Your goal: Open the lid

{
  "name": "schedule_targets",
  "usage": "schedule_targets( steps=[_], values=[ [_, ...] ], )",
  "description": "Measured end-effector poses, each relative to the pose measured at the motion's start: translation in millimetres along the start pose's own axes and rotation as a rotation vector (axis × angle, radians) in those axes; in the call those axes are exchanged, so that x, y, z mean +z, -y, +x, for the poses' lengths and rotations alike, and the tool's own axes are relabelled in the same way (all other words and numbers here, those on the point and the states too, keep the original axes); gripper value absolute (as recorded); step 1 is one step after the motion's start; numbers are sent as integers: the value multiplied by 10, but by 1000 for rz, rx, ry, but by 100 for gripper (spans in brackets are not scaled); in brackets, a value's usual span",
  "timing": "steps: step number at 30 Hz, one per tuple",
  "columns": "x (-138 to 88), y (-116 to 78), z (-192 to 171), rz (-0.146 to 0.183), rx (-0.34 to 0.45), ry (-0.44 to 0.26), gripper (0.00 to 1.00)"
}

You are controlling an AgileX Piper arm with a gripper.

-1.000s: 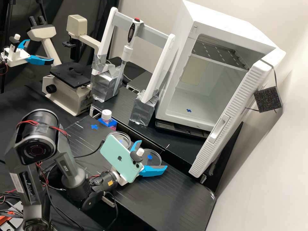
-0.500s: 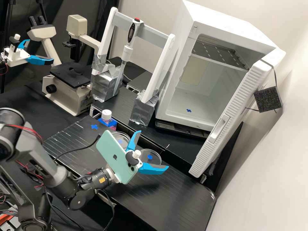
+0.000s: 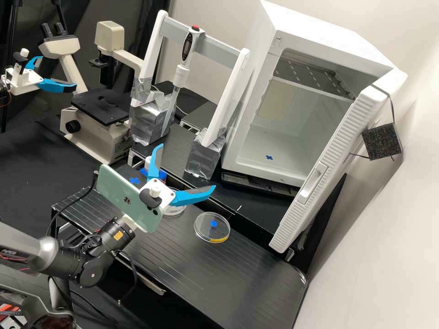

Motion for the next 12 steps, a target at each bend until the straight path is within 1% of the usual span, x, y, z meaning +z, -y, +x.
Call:
schedule_targets(
  steps=[4, 6, 10, 12],
  values=[
    [-33, 18, 8, 34, 4, -21, 100],
    [-61, 41, 11, 49, -7, -39, 100],
    [-121, 75, 10, 68, -22, -76, 100],
    [-143, 95, 13, 66, -28, -90, 100]
  ],
)
